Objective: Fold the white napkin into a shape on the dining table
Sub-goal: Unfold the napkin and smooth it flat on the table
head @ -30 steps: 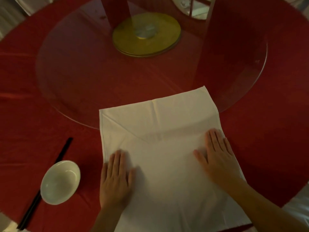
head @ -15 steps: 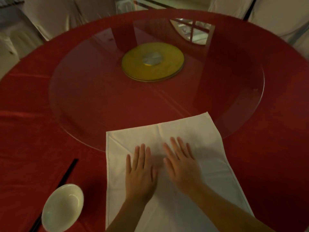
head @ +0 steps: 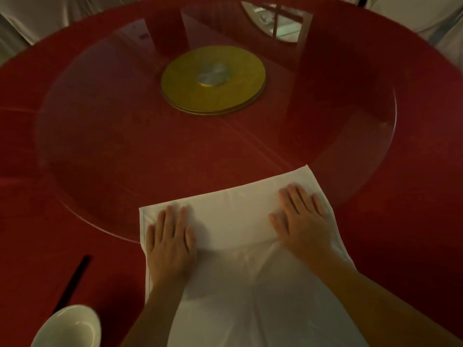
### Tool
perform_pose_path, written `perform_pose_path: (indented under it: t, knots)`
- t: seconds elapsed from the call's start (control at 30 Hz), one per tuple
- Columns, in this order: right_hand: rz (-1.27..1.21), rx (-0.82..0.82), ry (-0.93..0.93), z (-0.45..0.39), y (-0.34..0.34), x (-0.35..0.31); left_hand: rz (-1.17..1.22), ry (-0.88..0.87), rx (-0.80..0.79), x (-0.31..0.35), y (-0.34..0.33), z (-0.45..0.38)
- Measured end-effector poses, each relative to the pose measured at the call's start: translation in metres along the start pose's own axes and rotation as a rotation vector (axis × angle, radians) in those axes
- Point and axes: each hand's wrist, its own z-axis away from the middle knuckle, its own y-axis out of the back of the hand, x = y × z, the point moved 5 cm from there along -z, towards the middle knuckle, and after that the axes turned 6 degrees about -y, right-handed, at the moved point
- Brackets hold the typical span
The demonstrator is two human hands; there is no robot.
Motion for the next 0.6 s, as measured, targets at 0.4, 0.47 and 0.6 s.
perform_pose_path:
  t: [0.4,0.47,0.6]
  knots:
    - [0.02,0.001,-0.039,-0.006,0.013,0.026,0.005,-0.005,0.013,0.005,0.013,0.001]
    - [0.017,0.002,-0.037,-0.006,0.018,0.024,-0.007,-0.009,-0.025,0.003,0.013,0.001]
    - [-0.022,0.05,0.065,-0.021,0.036,-0.022,0.049,0.031,-0.018,0.006,0.025,0.017]
